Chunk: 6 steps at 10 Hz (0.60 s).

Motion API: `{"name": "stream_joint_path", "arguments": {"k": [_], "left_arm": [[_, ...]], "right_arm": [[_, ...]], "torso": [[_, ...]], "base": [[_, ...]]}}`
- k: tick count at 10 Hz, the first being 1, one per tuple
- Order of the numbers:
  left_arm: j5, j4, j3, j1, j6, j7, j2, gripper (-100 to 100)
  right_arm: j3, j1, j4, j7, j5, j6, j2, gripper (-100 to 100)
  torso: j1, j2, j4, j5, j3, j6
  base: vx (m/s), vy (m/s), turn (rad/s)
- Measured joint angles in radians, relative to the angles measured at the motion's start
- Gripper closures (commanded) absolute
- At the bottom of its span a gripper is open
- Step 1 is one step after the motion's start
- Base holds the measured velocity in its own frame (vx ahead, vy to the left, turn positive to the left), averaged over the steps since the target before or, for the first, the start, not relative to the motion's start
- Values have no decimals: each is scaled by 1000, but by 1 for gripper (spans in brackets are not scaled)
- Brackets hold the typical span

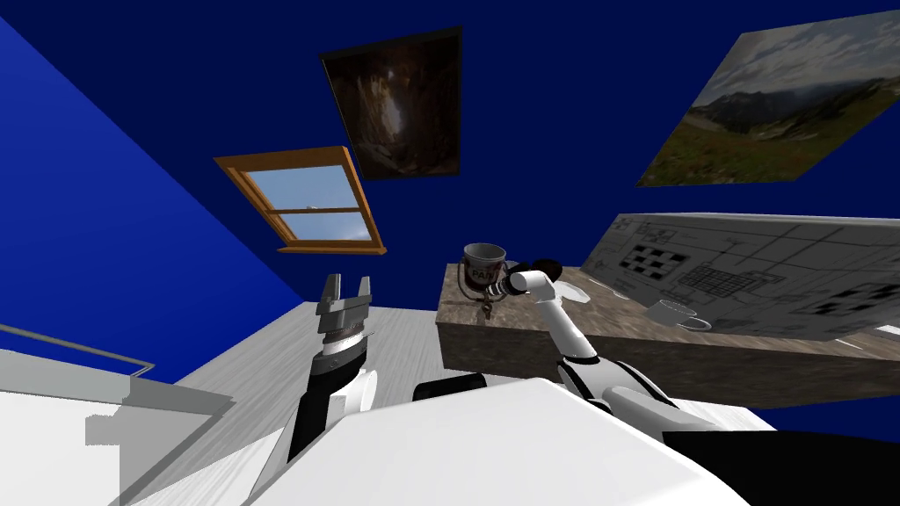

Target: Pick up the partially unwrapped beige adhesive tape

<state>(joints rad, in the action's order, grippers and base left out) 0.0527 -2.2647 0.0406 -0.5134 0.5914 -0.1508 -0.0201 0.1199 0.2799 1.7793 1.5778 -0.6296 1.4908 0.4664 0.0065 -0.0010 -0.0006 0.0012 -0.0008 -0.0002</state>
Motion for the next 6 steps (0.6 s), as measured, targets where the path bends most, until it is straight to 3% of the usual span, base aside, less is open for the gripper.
{"name": "stream_joint_path", "arguments": {"k": [2,4,5,6], "left_arm": [[0,0,0,0,0,0,0,0],[0,0,0,0,0,0,0,0],[0,0,0,0,0,0,0,0],[0,0,0,0,0,0,0,0]], "right_arm": [[-12,2,-33,13,-2,40,6,-100],[-35,-32,-45,28,1,77,3,-100],[-36,-34,-44,32,1,84,3,0],[-36,-34,-44,32,1,83,3,-100]], "torso": [[-3,1,0,-1,1,0],[-4,2,0,-1,1,0],[-5,2,1,-1,1,0],[-6,3,1,-1,2,0]], "base": [[21,43,64],[8,20,31],[0,0,0],[15,14,-2]]}}
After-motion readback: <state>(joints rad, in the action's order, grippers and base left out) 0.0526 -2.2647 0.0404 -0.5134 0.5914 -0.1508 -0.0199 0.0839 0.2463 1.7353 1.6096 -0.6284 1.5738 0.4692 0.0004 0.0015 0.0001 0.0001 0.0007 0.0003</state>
